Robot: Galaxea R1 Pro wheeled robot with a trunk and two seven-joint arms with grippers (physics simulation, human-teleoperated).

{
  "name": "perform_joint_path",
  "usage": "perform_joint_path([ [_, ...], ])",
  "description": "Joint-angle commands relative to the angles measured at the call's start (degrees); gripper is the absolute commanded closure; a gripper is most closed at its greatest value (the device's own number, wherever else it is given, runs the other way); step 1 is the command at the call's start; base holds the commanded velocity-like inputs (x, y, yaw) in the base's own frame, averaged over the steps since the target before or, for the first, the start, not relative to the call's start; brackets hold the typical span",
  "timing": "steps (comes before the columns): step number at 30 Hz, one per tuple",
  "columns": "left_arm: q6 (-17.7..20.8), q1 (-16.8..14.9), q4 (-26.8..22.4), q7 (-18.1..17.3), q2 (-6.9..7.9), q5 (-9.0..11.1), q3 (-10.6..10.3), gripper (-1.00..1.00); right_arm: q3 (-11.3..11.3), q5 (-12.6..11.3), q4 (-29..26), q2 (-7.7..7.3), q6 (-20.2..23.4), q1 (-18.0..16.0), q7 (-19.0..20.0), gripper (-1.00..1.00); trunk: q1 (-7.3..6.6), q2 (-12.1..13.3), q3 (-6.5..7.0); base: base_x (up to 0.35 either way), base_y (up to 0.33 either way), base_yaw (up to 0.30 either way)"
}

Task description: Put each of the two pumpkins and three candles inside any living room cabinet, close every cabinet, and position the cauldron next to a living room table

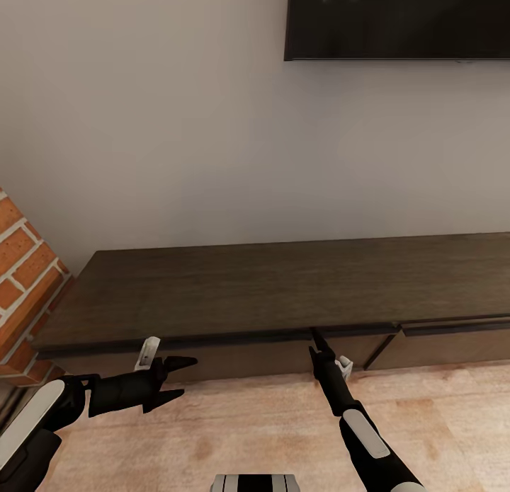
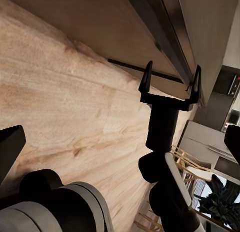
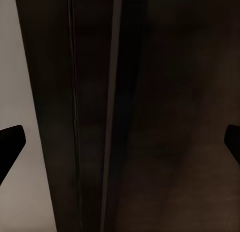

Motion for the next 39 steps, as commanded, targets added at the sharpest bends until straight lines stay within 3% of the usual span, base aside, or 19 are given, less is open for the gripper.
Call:
perform_joint_path([
  [1,0.0,0.0,0.0,0.6,0.03,0.6,0.0,-1.00,0.1,-0.6,0.0,-0.02,0.2,0.0,0.2,-1.00,-0.01,0.0,-0.04,0.001,0.000,0.000],
  [2,0.0,0.0,0.0,0.6,0.03,0.6,0.0,-1.00,0.1,-0.6,0.0,-0.02,0.2,0.0,0.2,-1.00,-0.01,0.0,-0.04,0.000,0.000,0.000],
  [3,0.0,0.0,0.0,0.6,0.03,0.6,0.0,-1.00,0.1,-0.6,0.0,-0.02,0.2,0.0,0.2,1.00,-0.01,0.0,-0.04,0.000,0.000,0.000],
  [32,0.0,0.0,0.0,0.6,-0.03,0.6,0.0,-1.00,0.1,-0.6,0.0,-0.02,0.2,0.0,0.2,1.00,-0.01,0.0,-0.04,0.000,0.000,0.000],
  [39,0.0,0.0,0.1,0.6,-0.05,0.6,0.0,-1.00,0.1,-0.6,0.0,-0.02,0.2,0.0,0.2,1.00,-0.01,0.0,-0.04,-0.186,0.000,0.000],
])
